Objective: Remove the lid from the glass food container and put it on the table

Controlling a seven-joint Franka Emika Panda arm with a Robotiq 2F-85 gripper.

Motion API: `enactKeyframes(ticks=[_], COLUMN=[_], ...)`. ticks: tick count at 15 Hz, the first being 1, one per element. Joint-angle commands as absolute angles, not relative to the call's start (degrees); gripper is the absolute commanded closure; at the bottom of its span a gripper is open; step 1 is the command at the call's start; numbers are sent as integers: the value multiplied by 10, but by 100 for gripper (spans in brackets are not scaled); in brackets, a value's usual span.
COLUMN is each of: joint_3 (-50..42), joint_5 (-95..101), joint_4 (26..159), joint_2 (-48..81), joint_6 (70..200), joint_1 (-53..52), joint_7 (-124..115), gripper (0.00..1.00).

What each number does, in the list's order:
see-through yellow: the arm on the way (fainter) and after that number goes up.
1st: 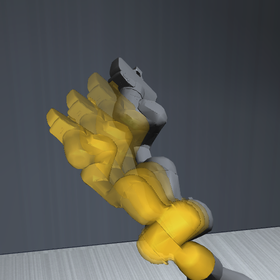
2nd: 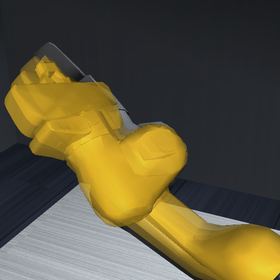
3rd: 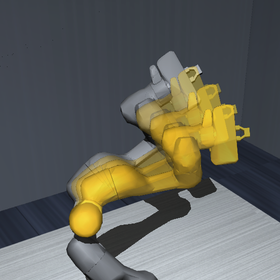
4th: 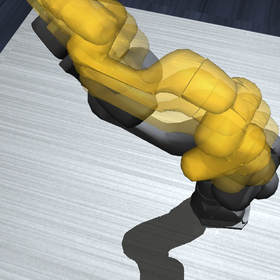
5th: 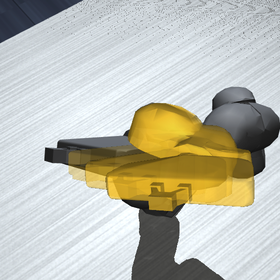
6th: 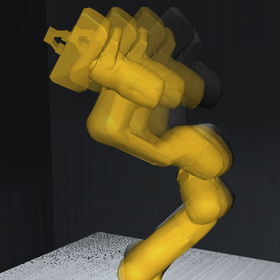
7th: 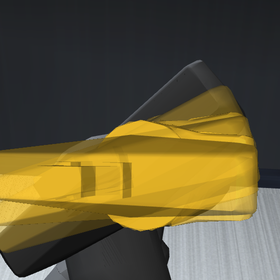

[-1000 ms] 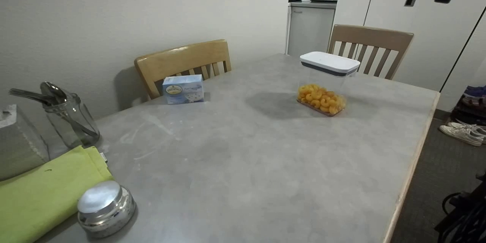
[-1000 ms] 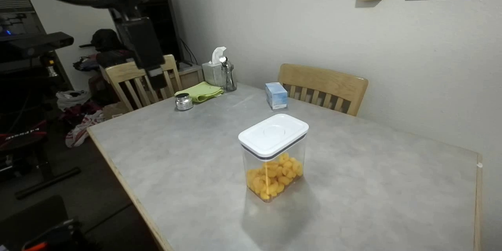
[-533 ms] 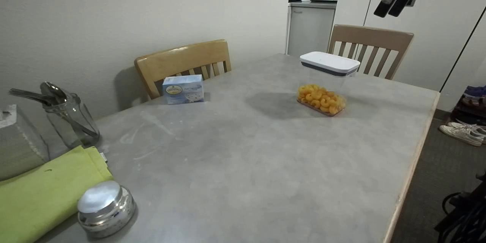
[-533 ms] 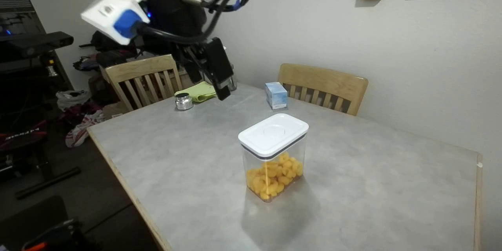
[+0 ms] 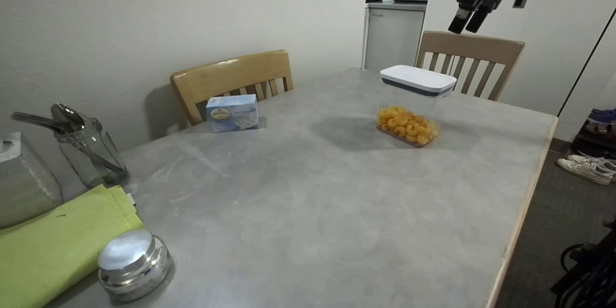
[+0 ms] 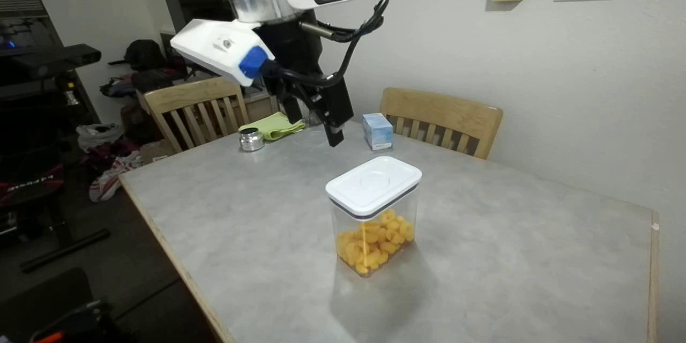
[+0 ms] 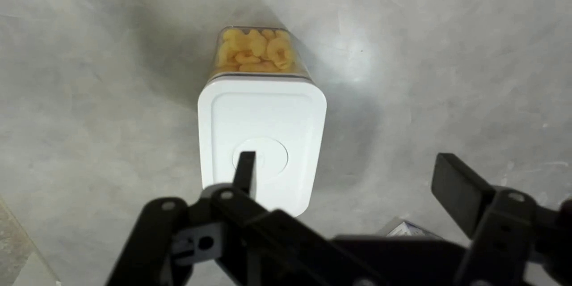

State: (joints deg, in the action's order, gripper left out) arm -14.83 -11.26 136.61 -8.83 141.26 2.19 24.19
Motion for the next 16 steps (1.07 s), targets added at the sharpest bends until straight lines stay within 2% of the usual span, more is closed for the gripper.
enactKeyframes(ticks=[1, 13, 14, 15, 16], joint_3=[-135, -114, -109, -104, -101], joint_5=[-115, -111, -117, -117, -116], joint_4=[1366, 1229, 1213, 1198, 1184], joint_2=[-90, 71, 85, 100, 115], joint_6=[1412, 1417, 1414, 1415, 1413], joint_1=[34, 54, 59, 65, 72], joint_7=[243, 266, 266, 264, 257], gripper=[0, 0, 10, 26, 34])
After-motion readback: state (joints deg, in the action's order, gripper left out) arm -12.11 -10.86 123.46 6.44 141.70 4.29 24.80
